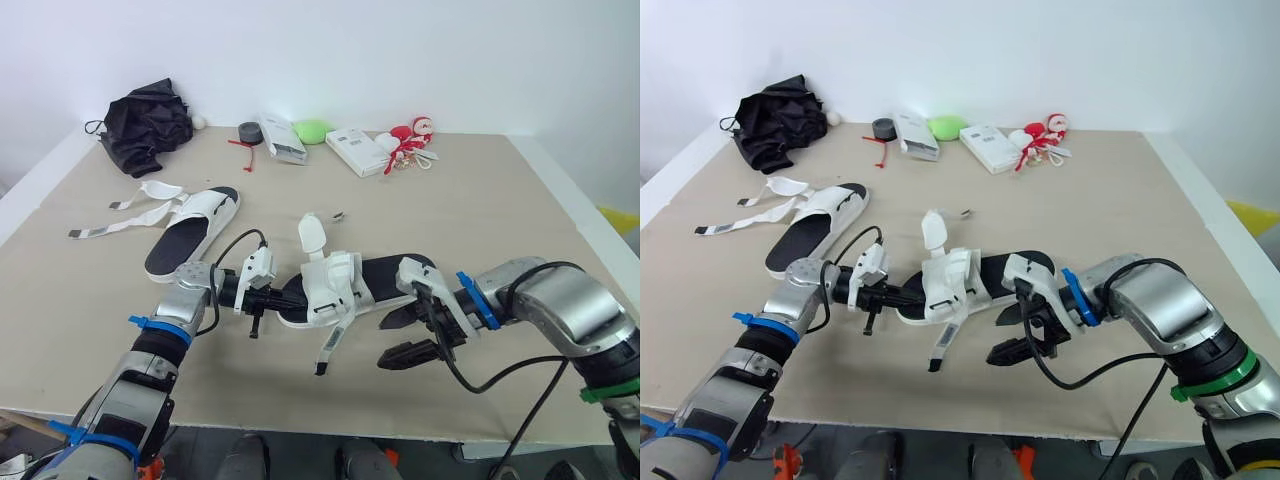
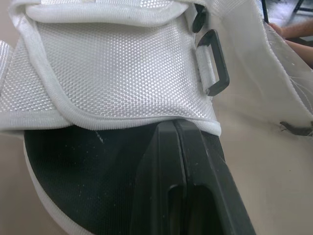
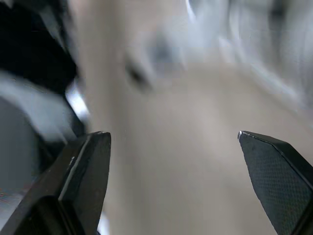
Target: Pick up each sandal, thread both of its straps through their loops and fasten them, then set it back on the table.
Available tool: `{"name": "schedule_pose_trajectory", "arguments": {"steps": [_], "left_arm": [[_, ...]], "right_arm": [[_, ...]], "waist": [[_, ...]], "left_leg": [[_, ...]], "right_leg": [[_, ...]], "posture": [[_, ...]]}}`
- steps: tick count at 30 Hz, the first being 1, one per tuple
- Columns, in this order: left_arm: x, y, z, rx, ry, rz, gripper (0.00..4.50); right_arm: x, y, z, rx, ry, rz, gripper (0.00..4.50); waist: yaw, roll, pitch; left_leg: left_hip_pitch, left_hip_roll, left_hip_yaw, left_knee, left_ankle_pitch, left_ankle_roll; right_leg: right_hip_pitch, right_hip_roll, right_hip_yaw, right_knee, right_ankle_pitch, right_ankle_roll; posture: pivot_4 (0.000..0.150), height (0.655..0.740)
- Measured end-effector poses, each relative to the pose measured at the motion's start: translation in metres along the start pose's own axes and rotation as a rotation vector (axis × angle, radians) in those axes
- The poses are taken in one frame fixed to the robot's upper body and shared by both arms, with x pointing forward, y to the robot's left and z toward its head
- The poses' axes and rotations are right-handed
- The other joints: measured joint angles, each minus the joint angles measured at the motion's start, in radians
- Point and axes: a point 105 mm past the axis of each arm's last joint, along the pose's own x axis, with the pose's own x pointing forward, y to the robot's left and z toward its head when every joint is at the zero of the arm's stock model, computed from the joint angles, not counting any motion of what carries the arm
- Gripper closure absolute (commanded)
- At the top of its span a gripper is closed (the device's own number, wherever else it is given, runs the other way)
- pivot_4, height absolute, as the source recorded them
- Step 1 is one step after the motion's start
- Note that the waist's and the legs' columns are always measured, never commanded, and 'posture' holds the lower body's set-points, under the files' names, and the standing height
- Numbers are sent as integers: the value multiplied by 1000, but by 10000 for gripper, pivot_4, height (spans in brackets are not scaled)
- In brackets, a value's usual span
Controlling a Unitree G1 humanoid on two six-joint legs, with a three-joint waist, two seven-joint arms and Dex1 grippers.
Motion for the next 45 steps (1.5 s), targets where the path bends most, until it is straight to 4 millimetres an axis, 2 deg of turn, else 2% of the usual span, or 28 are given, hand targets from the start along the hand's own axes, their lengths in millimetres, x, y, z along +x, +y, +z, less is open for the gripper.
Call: {"name": "schedule_pose_trajectory", "arguments": {"steps": [2, 3, 5, 8, 11, 16, 19, 24, 33, 38, 42, 45], "left_arm": [[4, 0, 0, -2, -9, 3, 45000], [5, -1, 0, 0, -14, -3, 45000], [5, -2, 1, 1, -15, -6, 45000], [6, -2, 1, 1, -16, -6, 45000], [6, -1, 1, -4, -17, -5, 45000], [8, 0, 1, -8, -22, -7, 45000], [9, 0, 2, -1, -25, -12, 45000], [11, 1, 3, 2, -28, -18, 45000], [11, 0, 2, 1, -29, -18, 45000], [11, 0, 2, 2, -31, -18, 45000], [11, -1, 2, 2, -33, -17, 45000], [11, -1, 2, 4, -34, -16, 45000]], "right_arm": [[1, 8, 4, 29, -2, 32, 494], [1, 12, 1, 72, 9, 46, 494], [0, 17, 2, 73, 1, 63, 494], [-7, 29, 10, 26, -35, 86, 494], [-16, 45, 28, -73, -76, 94, 494], [-10, 44, 48, -120, -99, 51, 494], [1, 42, 51, -139, -54, 21, 494], [18, 29, 35, -217, 103, -81, 494], [17, -2, 11, -430, 301, -180, 494], [4, -8, -4, -516, 388, -181, 494], [-3, -11, -21, -493, 432, -160, 494], [-3, -3, -23, -448, 402, -99, 494]], "waist": [[6, -2, 0], [10, -7, -1], [10, -4, 0], [11, -2, 0], [11, -1, 0], [12, -1, 0], [13, -1, 0], [13, -1, 0], [13, -1, 0], [12, -1, 0], [12, -1, 0], [12, -1, 1]], "left_leg": [[0, 1, -2, 0, 0, 0], [0, 3, -2, 0, 0, -1], [-1, 2, 0, -1, -1, -1], [-1, 2, -1, -1, -1, -1], [0, 2, -1, -1, -1, 0], [-2, 1, -1, -1, 0, 0], [-3, 1, -1, -1, 0, 1], [-6, 0, -1, -1, 1, 2], [-6, -2, -1, -1, 1, 2], [-6, -3, -1, -1, 1, 1], [-6, -3, -1, -2, 1, 1], [-6, -4, -1, -2, 1, 1]], "right_leg": [[-1, 0, -3, 0, -1, -1], [-1, 0, -5, 0, -3, -3], [-1, -2, -4, 0, -4, -3], [-1, 0, -4, 0, -4, -2], [-1, 0, -4, 0, -4, -2], [-2, -2, -4, 0, -5, -3], [-2, -4, -4, 0, -5, -2], [-4, -7, -6, -1, -5, -1], [-5, -12, -10, -2, -6, -1], [-5, -16, -14, -3, -6, -1], [-5, -17, -16, -3, -6, -1], [-5, -17, -17, -3, -6, -1]], "posture": [[1500, 7380], [1500, 7380], [1500, 7380], [1500, 7380], [1500, 7380], [1500, 7380], [1500, 7380], [1500, 7380], [1500, 7380], [1500, 7380], [1500, 7380], [1500, 7380]]}}
